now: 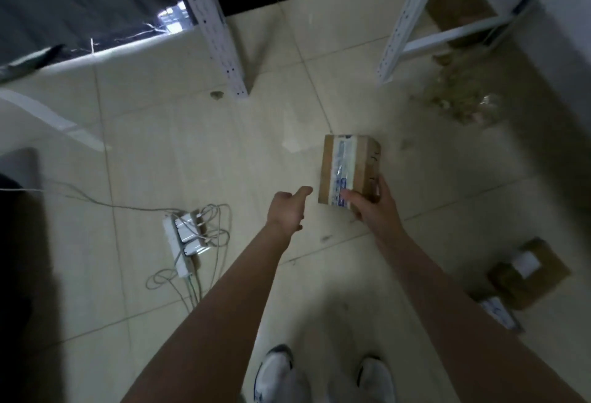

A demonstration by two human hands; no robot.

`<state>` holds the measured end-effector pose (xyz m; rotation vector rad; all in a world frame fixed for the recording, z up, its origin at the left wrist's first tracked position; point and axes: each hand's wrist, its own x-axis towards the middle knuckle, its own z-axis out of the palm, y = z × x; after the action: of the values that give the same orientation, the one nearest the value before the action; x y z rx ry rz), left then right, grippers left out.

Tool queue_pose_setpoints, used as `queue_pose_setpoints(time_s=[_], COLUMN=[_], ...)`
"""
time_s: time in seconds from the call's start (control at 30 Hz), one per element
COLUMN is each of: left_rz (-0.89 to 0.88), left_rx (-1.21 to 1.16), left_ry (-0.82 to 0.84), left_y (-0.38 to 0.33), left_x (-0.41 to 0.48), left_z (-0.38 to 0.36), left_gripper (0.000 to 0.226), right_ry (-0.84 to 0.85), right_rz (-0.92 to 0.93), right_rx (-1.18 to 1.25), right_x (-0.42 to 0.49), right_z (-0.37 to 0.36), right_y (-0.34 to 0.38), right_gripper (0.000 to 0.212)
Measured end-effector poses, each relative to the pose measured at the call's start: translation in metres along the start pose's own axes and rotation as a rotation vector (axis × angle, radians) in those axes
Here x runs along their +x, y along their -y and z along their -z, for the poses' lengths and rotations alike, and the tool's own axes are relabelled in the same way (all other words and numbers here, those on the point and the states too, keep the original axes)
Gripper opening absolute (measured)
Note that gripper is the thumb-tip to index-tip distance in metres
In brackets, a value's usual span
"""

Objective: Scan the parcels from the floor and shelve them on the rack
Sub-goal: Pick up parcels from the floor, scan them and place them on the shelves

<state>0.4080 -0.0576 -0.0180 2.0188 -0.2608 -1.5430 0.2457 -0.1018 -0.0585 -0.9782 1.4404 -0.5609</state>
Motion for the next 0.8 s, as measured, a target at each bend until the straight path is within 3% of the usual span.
queue_pose_setpoints(time_s=[0.07,0.27,0.37,0.47,0.57,0.6,0.67,0.73,0.8], left_rz=[-0.019,-0.019,-0.042,-0.072,-0.025,0.012,0.03,-0.021,-0.126], left_rx=[-0.051,-0.164,-0.175,-0.141,-0.14,-0.128,-0.11,-0.048,0.025], left_ry=[0.094,0.38,0.478,0.571,0.711,0.777,0.888,0.916,0.855], left_y=[-0.04,-0.127,-0.155,-0.162,-0.16,-0.158,-0.148,-0.14,-0.132], left_x=[-0.057,-0.232,-0.316,-0.387,-0.453,-0.472,-0.508,-0.545,-0.576], left_z=[-0.016,-0.04,-0.036,-0.04,-0.052,-0.058,-0.066,-0.071,-0.08], left_gripper=[0.03,0.053,0.034,0.03,0.056,0.067,0.08,0.067,0.027], right_ry=[-0.007,-0.109,-0.136,-0.152,-0.167,-0.172,-0.224,-0.294,-0.367], right_rz=[0.009,-0.1,-0.093,-0.061,-0.014,0.014,0.076,0.103,0.101], right_rx=[0.167,0.728,0.976,1.129,1.204,1.217,1.237,1.277,1.249], right_x=[-0.054,-0.217,-0.293,-0.36,-0.425,-0.446,-0.482,-0.514,-0.542], right_z=[0.023,0.084,0.108,0.132,0.148,0.152,0.162,0.177,0.194], right_y=[0.056,0.197,0.248,0.276,0.29,0.291,0.288,0.283,0.276], right_gripper=[0.055,0.048,0.057,0.086,0.107,0.106,0.083,0.071,0.065])
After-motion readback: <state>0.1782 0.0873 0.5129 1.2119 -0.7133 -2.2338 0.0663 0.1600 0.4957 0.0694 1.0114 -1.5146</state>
